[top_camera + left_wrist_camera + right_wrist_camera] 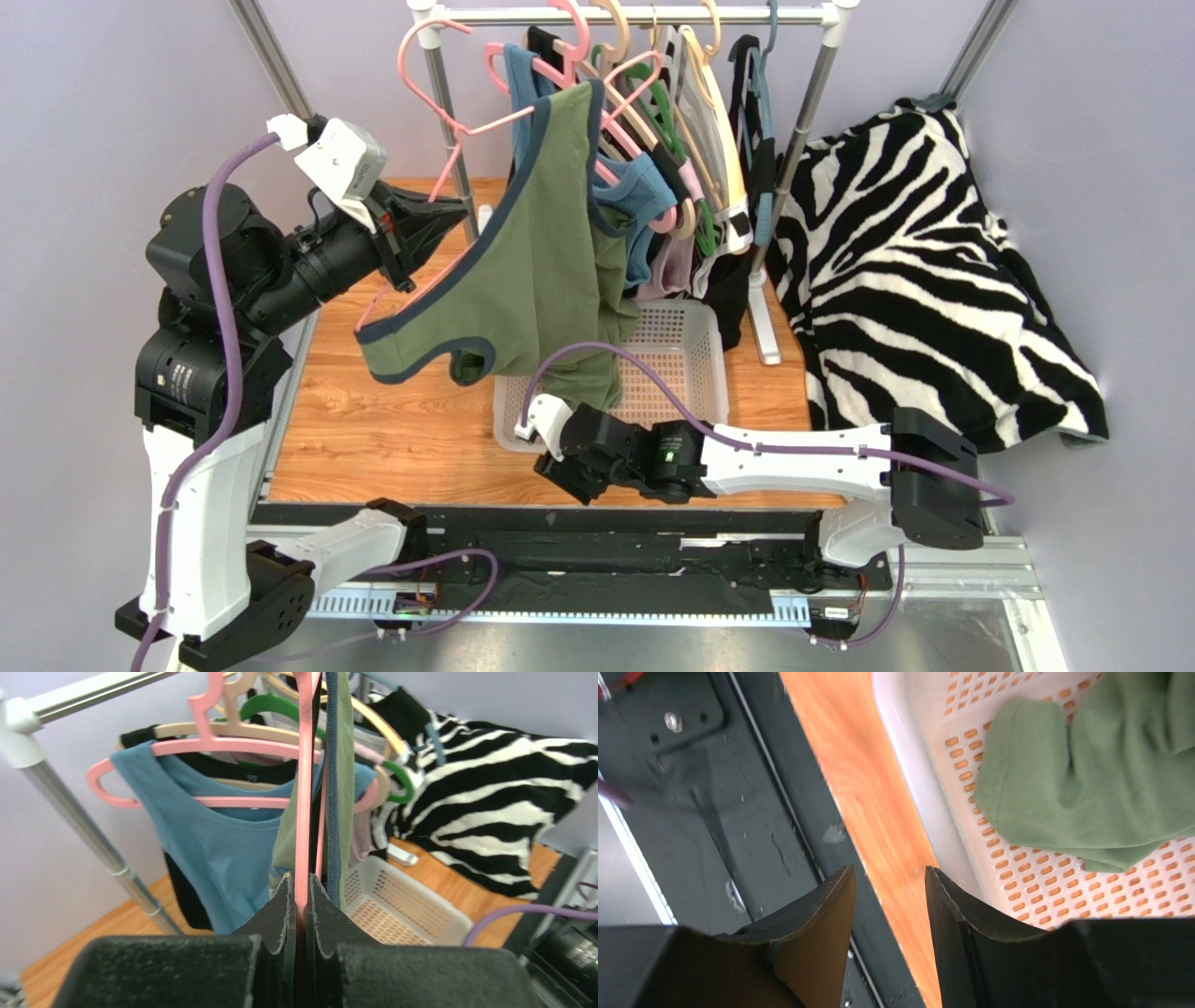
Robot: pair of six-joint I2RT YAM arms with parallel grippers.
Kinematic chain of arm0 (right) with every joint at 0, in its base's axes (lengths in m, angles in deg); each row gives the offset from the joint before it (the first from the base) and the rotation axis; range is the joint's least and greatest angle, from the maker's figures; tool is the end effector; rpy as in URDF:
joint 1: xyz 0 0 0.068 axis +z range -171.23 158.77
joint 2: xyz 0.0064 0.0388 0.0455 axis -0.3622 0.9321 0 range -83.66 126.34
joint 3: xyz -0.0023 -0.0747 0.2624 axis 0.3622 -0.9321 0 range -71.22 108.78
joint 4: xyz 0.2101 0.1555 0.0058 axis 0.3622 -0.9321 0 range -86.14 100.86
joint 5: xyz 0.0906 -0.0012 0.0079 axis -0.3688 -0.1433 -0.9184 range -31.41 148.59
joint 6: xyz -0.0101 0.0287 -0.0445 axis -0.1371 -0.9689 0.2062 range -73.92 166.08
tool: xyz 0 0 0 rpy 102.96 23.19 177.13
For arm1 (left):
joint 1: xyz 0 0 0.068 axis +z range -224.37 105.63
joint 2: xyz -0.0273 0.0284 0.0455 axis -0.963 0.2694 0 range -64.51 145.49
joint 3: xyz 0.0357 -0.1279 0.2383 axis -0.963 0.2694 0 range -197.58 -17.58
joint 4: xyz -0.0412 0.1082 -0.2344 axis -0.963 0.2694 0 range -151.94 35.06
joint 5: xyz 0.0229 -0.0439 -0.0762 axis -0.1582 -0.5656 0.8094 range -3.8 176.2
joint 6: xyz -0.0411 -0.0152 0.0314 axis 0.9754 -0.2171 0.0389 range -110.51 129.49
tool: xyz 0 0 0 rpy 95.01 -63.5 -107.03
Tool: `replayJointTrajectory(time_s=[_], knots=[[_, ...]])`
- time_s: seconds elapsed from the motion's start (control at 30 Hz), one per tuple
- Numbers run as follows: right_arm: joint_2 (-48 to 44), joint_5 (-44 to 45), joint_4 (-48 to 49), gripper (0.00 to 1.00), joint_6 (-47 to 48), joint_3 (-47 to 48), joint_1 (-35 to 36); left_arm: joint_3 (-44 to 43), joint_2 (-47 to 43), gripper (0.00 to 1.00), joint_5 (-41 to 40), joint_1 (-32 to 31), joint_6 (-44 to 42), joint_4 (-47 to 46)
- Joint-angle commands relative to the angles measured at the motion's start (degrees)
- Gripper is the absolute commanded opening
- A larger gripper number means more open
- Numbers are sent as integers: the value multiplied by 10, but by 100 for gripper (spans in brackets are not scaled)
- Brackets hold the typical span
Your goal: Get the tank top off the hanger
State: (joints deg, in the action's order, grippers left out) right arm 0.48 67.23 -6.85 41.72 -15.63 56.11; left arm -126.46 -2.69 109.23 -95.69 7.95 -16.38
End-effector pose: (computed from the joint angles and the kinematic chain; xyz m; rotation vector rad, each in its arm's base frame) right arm 0.0736 0.3036 0.2328 -1.3827 1.9928 0.4979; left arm 0.1114 -0.0584 0.5691 0.6220 1.4481 -0.5816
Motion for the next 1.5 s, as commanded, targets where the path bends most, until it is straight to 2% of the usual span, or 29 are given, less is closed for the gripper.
replayJointTrajectory(time_s=[0.0, 0.17, 0.3, 0.43, 0.47, 0.57, 0.67, 0.93, 1.13, 1.47], knots=[[3, 3, 40, 48, 17, 40, -4, -34, 11, 0, 101, -3, 30, 32], [-48, -8, -3, 50, 8, 72, -4, -13, 18, 0, 150, -3, -7, 78], [-154, 2, -71, 57, -21, 90, -3, 13, 19, 0, 146, -4, -48, 92], [-312, 85, -67, 62, -42, 66, -3, 29, 29, 0, 135, -14, -68, 92], [-336, 100, -63, 66, -49, 59, -3, 32, 32, 0, 128, -19, -78, 93], [-390, 167, -45, 68, -57, 47, -3, 51, 34, 0, 96, -58, -105, 95], [-392, 233, -34, 69, -52, 36, -3, 60, 37, 0, 101, -76, -102, 95], [-325, 360, 33, 69, -3, 84, -3, 50, 25, 0, 128, -79, -90, 90], [-297, 423, 108, 66, 28, 101, -3, 68, 8, 0, 140, -80, -86, 90], [-282, 432, 155, 65, 73, 127, -5, 97, -21, 0, 127, -83, -118, 110]])
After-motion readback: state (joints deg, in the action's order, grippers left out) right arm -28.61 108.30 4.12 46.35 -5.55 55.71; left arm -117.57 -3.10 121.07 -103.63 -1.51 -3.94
